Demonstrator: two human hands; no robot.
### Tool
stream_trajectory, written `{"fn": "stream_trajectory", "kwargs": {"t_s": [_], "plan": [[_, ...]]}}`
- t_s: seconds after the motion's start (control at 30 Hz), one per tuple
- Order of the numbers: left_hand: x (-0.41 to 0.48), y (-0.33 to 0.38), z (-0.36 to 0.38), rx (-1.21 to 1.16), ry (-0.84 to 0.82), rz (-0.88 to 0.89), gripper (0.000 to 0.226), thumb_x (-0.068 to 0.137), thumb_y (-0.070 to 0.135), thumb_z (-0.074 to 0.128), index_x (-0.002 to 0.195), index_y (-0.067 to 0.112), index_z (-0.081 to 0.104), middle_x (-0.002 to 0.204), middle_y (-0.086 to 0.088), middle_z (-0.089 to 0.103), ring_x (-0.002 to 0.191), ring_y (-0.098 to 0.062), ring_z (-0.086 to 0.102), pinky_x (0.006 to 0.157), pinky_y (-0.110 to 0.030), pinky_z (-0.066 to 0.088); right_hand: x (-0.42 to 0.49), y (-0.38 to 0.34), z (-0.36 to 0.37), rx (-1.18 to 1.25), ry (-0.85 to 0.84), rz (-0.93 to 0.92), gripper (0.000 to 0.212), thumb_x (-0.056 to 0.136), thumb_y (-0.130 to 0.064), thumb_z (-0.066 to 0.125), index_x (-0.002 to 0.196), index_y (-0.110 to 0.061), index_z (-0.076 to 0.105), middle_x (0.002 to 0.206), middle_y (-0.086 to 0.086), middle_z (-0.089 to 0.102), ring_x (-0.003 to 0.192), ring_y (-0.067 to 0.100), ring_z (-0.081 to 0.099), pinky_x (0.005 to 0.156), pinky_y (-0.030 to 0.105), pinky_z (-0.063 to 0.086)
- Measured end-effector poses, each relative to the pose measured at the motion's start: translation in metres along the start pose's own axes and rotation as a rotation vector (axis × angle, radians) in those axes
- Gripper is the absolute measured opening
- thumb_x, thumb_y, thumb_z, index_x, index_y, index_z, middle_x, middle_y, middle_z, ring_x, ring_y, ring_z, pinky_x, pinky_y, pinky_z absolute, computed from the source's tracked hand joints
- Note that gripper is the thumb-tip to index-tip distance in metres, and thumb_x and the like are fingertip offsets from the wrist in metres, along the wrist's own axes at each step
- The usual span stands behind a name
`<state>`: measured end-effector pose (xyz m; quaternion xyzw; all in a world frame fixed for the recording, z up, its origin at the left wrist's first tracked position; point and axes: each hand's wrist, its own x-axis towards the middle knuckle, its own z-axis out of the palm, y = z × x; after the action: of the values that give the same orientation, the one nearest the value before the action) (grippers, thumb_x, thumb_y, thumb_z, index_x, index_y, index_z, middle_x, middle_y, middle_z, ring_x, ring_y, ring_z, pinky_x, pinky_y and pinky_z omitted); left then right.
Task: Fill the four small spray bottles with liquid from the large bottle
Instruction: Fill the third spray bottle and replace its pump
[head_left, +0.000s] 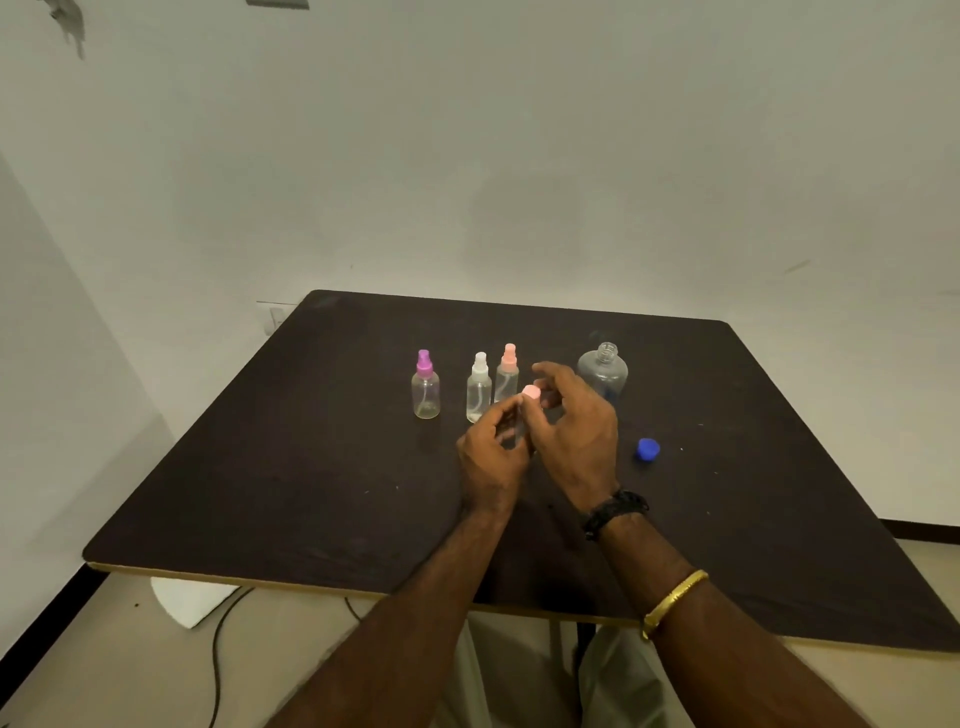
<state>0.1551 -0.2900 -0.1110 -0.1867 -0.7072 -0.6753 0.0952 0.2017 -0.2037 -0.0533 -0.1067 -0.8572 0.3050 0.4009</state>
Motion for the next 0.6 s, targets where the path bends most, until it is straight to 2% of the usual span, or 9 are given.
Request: {"fn": "stream_trajectory", "kwargs": {"t_s": [0.1, 0.17, 0.23, 0.37, 0.5, 0.6], "plan": [[-0.004, -0.001, 0.004, 0.014, -0.014, -0.012, 0.035, 0.088, 0.016, 0.080, 0.122, 0.013, 0.072, 0.106, 0.009, 0.075, 0.097, -0.002, 0.073, 0.083, -0.017, 0.059, -0.005, 0.006, -0.004, 0.012, -0.004, 0.040, 0.027, 0.091, -0.026, 0.071, 0.116, -0.016, 0.069, 0.103, -0.004, 0.071, 0.088, 0.007, 0.065, 0.079, 0.028, 0.059], [-0.005, -0.003, 0.007, 0.019, -0.021, -0.017, 0.033, 0.088, 0.015, 0.079, 0.120, 0.013, 0.073, 0.105, 0.009, 0.075, 0.097, -0.002, 0.073, 0.085, -0.022, 0.061, -0.007, 0.010, -0.005, 0.010, -0.013, 0.066, 0.024, 0.091, -0.031, 0.069, 0.112, -0.018, 0.070, 0.100, -0.006, 0.070, 0.087, 0.005, 0.065, 0.078, 0.028, 0.059], [-0.008, -0.006, 0.009, 0.010, -0.031, -0.030, 0.032, 0.088, 0.012, 0.079, 0.119, 0.013, 0.073, 0.105, 0.008, 0.076, 0.097, -0.004, 0.074, 0.086, -0.026, 0.062, -0.011, 0.013, -0.004, 0.020, -0.025, 0.101, 0.024, 0.090, -0.033, 0.069, 0.110, -0.020, 0.071, 0.100, -0.007, 0.070, 0.089, 0.005, 0.065, 0.080, 0.030, 0.060], [-0.010, -0.005, 0.010, 0.004, -0.055, -0.024, 0.033, 0.087, 0.008, 0.078, 0.119, 0.012, 0.074, 0.104, 0.004, 0.077, 0.097, -0.004, 0.074, 0.085, -0.026, 0.062, -0.016, 0.019, -0.003, 0.063, -0.032, 0.165, 0.028, 0.085, -0.040, 0.071, 0.108, -0.024, 0.070, 0.100, -0.011, 0.069, 0.091, 0.004, 0.066, 0.081, 0.033, 0.060], [-0.010, -0.006, 0.008, 0.031, -0.075, -0.011, 0.032, 0.088, 0.008, 0.076, 0.120, 0.011, 0.073, 0.106, 0.003, 0.077, 0.097, -0.003, 0.073, 0.085, -0.022, 0.060, -0.015, 0.020, -0.002, 0.066, -0.038, 0.201, 0.027, 0.081, -0.042, 0.075, 0.103, -0.027, 0.068, 0.096, -0.014, 0.067, 0.089, 0.003, 0.065, 0.078, 0.031, 0.060], [-0.010, -0.008, 0.006, 0.031, -0.097, -0.024, 0.033, 0.086, 0.003, 0.076, 0.118, 0.011, 0.073, 0.105, 0.004, 0.076, 0.097, -0.003, 0.073, 0.087, -0.023, 0.061, -0.012, 0.021, 0.001, 0.090, -0.035, 0.243, 0.023, 0.081, -0.033, 0.080, 0.100, -0.028, 0.068, 0.092, -0.014, 0.066, 0.087, 0.002, 0.065, 0.078, 0.031, 0.061]]}}
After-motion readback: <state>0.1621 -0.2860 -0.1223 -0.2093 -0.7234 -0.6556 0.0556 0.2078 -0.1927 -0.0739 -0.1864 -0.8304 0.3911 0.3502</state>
